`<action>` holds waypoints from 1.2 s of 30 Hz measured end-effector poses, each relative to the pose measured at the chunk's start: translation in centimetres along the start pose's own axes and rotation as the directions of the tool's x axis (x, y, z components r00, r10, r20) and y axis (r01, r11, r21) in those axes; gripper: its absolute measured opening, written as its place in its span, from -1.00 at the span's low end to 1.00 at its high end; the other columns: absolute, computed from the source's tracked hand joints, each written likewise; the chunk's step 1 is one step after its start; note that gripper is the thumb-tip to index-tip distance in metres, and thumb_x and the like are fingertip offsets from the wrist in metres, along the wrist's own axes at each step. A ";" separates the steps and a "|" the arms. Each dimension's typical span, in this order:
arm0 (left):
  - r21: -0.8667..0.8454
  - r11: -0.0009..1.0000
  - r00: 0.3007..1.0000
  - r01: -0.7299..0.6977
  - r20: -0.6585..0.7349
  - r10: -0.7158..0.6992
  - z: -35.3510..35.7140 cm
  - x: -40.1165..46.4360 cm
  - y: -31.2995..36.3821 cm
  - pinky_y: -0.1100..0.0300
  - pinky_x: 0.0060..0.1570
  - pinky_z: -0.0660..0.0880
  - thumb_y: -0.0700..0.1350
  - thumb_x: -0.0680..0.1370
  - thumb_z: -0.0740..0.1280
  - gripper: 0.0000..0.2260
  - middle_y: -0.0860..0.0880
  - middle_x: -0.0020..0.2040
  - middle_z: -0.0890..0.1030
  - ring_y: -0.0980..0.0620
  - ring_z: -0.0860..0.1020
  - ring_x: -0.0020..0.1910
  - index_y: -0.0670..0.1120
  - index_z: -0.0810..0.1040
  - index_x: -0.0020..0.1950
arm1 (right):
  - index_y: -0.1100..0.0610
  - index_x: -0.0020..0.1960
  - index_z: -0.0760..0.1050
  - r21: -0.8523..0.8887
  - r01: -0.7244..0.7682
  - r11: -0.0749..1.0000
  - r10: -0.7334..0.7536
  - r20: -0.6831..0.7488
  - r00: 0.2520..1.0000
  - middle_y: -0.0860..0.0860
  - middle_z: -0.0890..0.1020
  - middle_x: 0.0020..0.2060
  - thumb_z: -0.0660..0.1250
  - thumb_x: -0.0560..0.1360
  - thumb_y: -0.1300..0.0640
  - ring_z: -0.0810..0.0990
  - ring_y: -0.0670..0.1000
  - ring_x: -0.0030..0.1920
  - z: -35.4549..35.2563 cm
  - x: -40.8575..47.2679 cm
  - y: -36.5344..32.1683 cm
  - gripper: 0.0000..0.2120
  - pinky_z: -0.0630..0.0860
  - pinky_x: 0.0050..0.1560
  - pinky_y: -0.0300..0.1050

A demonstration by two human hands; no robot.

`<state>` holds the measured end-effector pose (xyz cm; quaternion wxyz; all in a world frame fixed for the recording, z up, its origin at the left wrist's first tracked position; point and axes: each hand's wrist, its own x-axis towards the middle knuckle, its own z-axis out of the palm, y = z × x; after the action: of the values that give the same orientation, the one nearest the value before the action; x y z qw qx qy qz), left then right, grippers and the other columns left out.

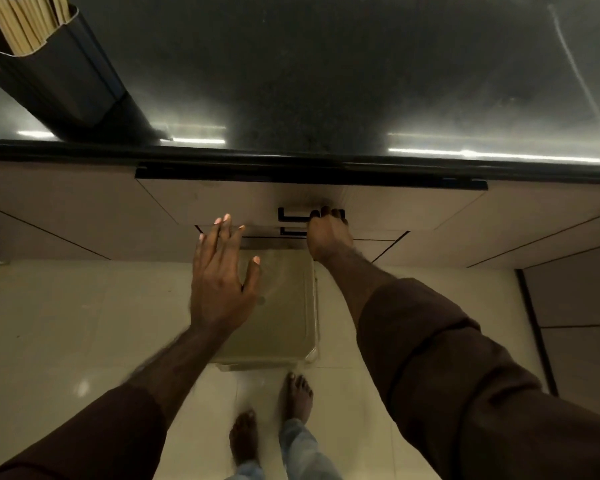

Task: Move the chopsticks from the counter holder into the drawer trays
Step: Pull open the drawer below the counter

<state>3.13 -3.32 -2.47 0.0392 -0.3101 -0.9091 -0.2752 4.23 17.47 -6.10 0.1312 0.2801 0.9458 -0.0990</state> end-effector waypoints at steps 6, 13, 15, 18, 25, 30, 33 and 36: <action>-0.011 0.988 0.988 -0.151 -0.027 0.151 -0.6 -1.7 -0.8 -0.18 0.52 0.12 -0.06 0.59 0.25 -0.46 -0.24 0.55 0.23 -0.16 0.16 0.56 -0.25 0.27 0.52 | 0.21 0.33 0.46 0.033 -0.024 0.999 0.026 -0.068 0.997 0.19 0.50 0.27 0.23 0.58 0.22 0.43 0.18 0.29 4.4 -6.9 -0.7 -0.67 0.41 0.33 0.07; -0.050 0.943 0.943 -0.329 -0.076 0.325 -2.1 -7.1 0.1 -0.22 0.49 0.17 -0.08 0.57 0.27 -0.44 -0.29 0.53 0.24 -0.19 0.17 0.55 -0.25 0.21 0.52 | 0.14 0.18 0.55 0.106 -0.062 0.992 0.069 -0.069 0.995 0.10 0.60 0.06 0.30 0.56 0.14 0.57 0.10 0.10 7.3 -15.8 -1.3 -0.78 0.58 0.04 -0.02; -0.052 0.948 0.949 -0.315 -0.043 0.313 -2.7 -8.9 -0.4 -0.23 0.48 0.18 -0.07 0.57 0.26 -0.45 -0.29 0.53 0.24 -0.20 0.19 0.55 -0.27 0.26 0.51 | 0.14 0.20 0.55 0.101 -0.081 0.992 0.087 -0.053 0.995 0.11 0.60 0.06 0.31 0.56 0.14 0.57 0.09 0.11 7.8 -17.5 -1.4 -0.77 0.58 0.04 -0.02; -0.041 0.948 0.948 -0.317 -0.006 0.317 -3.5 -11.0 -1.4 -0.21 0.49 0.17 -0.06 0.58 0.24 -0.45 -0.28 0.53 0.25 -0.19 0.19 0.55 -0.29 0.28 0.50 | 0.15 0.25 0.53 0.108 -0.105 0.989 0.109 -0.028 0.994 0.12 0.59 0.12 0.30 0.56 0.17 0.55 0.11 0.16 8.1 -19.4 -1.5 -0.73 0.56 0.08 -0.01; -0.019 0.947 0.944 -0.320 0.077 0.320 -4.5 -13.6 -1.9 -0.12 0.54 0.06 -0.04 0.58 0.22 -0.42 -0.25 0.56 0.20 -0.17 0.14 0.57 -0.27 0.23 0.53 | 0.17 0.27 0.52 0.104 -0.116 0.988 0.115 0.017 0.993 0.15 0.59 0.15 0.28 0.54 0.24 0.53 0.15 0.18 8.9 -23.2 -1.5 -0.70 0.54 0.09 0.02; -0.005 0.949 0.942 -0.316 0.119 0.314 -4.3 -15.5 -1.1 -0.17 0.53 0.08 0.00 0.59 0.19 -0.42 -0.25 0.56 0.19 -0.16 0.13 0.57 -0.26 0.22 0.54 | 0.16 0.26 0.51 0.131 -0.098 0.987 0.097 0.013 0.995 0.14 0.59 0.14 0.34 0.52 0.22 0.54 0.13 0.16 10.0 -25.5 -1.4 -0.69 0.55 0.07 0.00; 0.007 0.956 0.947 -0.294 0.134 0.291 -4.2 -16.6 -0.4 -0.15 0.53 0.07 0.02 0.59 0.17 -0.42 -0.21 0.57 0.17 -0.11 0.10 0.58 -0.23 0.21 0.55 | 0.16 0.25 0.52 0.135 -0.083 0.987 0.083 0.007 0.997 0.14 0.60 0.14 0.37 0.50 0.22 0.56 0.12 0.14 10.6 -26.7 -1.3 -0.68 0.55 0.07 -0.02; 0.011 0.958 0.950 -0.286 0.134 0.282 -4.4 -17.2 0.2 -0.13 0.54 0.05 0.03 0.59 0.16 -0.41 -0.18 0.58 0.15 -0.09 0.09 0.59 -0.23 0.21 0.55 | 0.17 0.26 0.51 0.141 -0.067 0.988 0.068 -0.001 0.998 0.14 0.59 0.15 0.38 0.50 0.20 0.55 0.12 0.16 11.0 -27.9 -1.2 -0.67 0.55 0.12 -0.02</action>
<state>16.70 -14.83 -2.85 0.0233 -0.4543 -0.8599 -0.2318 28.25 -0.44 -7.94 0.1118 0.3206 0.9268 -0.1606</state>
